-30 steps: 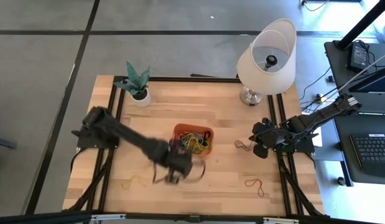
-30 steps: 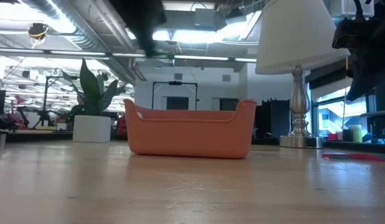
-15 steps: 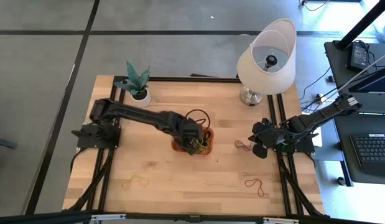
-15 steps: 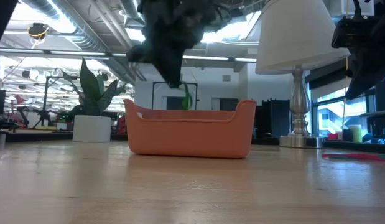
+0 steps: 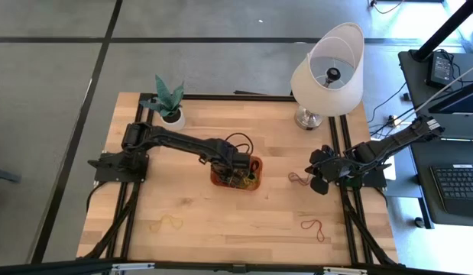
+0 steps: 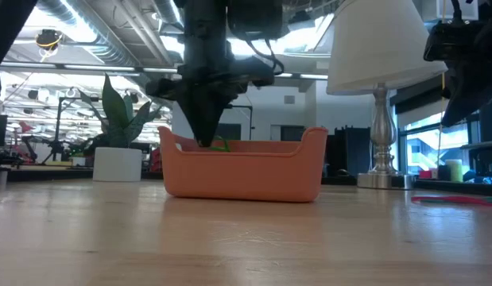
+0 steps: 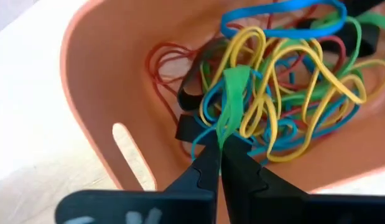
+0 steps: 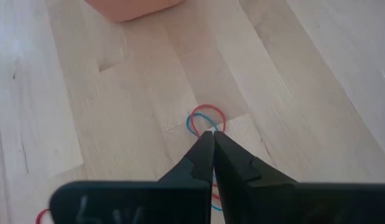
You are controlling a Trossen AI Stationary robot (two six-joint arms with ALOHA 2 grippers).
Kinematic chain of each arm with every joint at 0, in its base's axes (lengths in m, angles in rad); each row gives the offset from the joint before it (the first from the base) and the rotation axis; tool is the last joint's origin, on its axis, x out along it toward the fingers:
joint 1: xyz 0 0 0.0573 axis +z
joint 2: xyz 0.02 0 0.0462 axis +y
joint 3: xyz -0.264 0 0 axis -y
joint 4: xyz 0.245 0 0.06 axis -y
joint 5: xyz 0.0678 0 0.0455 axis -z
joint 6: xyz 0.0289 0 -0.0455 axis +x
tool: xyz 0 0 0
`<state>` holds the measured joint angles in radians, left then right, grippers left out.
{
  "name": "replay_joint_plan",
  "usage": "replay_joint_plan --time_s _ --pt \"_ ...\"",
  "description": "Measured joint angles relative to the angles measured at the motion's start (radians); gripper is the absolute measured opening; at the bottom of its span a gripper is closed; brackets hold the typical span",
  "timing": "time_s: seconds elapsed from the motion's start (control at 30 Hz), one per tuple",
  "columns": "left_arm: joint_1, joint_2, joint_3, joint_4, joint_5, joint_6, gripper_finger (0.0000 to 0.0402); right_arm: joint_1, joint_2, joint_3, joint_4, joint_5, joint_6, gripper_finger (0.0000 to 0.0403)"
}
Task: Pick and place rubber bands into bin
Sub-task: Put the green rubber band into the orange bin, then put the red rubber band into the orange bin
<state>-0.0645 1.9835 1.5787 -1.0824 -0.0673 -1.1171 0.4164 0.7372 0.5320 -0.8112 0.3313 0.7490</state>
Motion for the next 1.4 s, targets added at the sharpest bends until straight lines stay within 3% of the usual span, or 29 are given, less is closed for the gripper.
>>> replay_joint_plan --time_s 0.2,0.57,0.8,1.13,1.33,1.4 --pt "0.015 -0.006 0.0 0.001 -0.008 -0.023 0.0022 0.0 0.0 0.0 0.0 0.0 0.0 0.0016" --pt "0.015 -0.006 0.0 0.001 -0.001 -0.008 0.0092 0.0 0.0 0.0 0.0 0.0 -0.001 0.0016" --pt "0.018 -0.024 0.001 -0.006 0.015 0.023 0.0109 0.0 0.0 0.0 0.0 0.003 -0.024 0.0016" --pt "0.011 -0.128 0.03 -0.099 -0.075 0.112 0.0087 0.0 0.0 0.0 0.002 0.014 -0.021 0.0016" --pt "-0.064 -0.21 0.031 -0.105 -0.16 0.26 0.0013 0.0 0.0 0.0 0.024 0.015 -0.021 0.0016" --pt "-0.095 -0.232 0.03 -0.105 -0.187 0.305 0.0006 0.0 0.0 0.0 0.055 0.016 -0.027 0.0016"
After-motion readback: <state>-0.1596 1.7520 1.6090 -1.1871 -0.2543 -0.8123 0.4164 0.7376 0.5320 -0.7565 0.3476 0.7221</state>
